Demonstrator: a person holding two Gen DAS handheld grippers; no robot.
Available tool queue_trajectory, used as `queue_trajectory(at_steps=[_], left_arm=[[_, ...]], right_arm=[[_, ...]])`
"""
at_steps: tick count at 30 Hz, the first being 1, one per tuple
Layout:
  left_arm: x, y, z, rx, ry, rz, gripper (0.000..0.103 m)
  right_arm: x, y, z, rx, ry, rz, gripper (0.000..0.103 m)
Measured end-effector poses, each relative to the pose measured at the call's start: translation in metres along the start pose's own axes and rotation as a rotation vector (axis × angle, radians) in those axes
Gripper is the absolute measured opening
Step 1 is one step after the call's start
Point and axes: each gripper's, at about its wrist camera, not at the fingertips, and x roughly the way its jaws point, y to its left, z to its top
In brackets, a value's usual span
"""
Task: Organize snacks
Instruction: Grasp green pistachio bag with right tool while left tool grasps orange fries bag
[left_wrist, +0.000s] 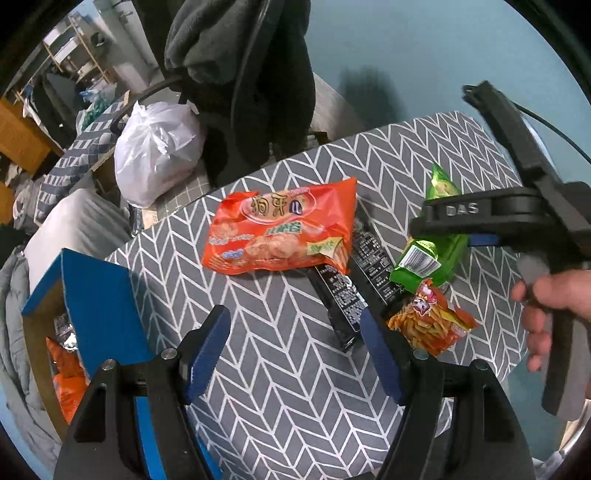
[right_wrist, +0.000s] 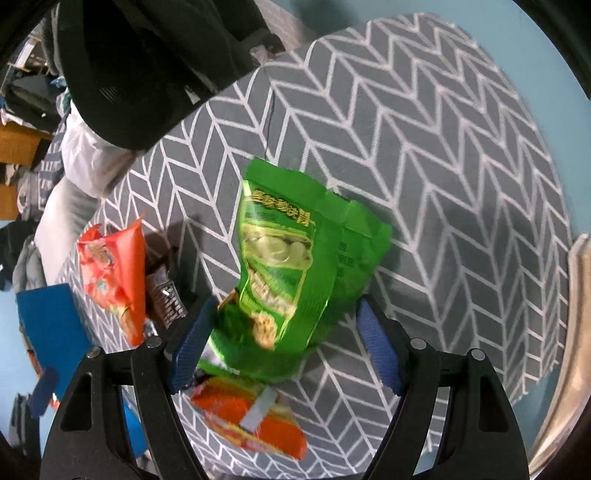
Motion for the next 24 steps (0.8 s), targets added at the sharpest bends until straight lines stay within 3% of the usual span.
queue_trajectory(at_steps=[3,4,5,7,13,19,24], left_arm=[[0.005,-0.003,-0.002,0.000,0.019,-0.001,0.074],[0.005,-0.004,-0.003,0.000,0.022,-0.005,0.074],[0.005,-0.005,-0.004,0.001,0.023,-0.008,0.074],[0.004,-0.008,-0.006,0.009,0.024,-0.020,0.074],[0.002,-0.023,-0.012,0.068,0.027,-0.058,0.074],[0.001,-0.044,-0.015,0.165,0.017,-0.117,0.078],[0.009,-0.062,-0.016,0.264,0.017,-0.159,0.078]], right_arm=[[0.008,0.003,0.002,-0.016,0.005,0.001,0.074],[0.009,0.005,0.002,-0.027,0.002,0.008,0.068],[0.009,0.007,0.002,-0.041,-0.001,0.015,0.056],[0.009,0.012,0.002,-0.078,-0.003,0.010,0.046],[0.003,0.015,-0.001,-0.173,-0.040,-0.056,0.045],[-0.014,-0.013,-0.008,-0.246,-0.050,-0.104,0.045],[-0.025,-0.043,-0.023,-0.233,-0.043,-0.117,0.045]])
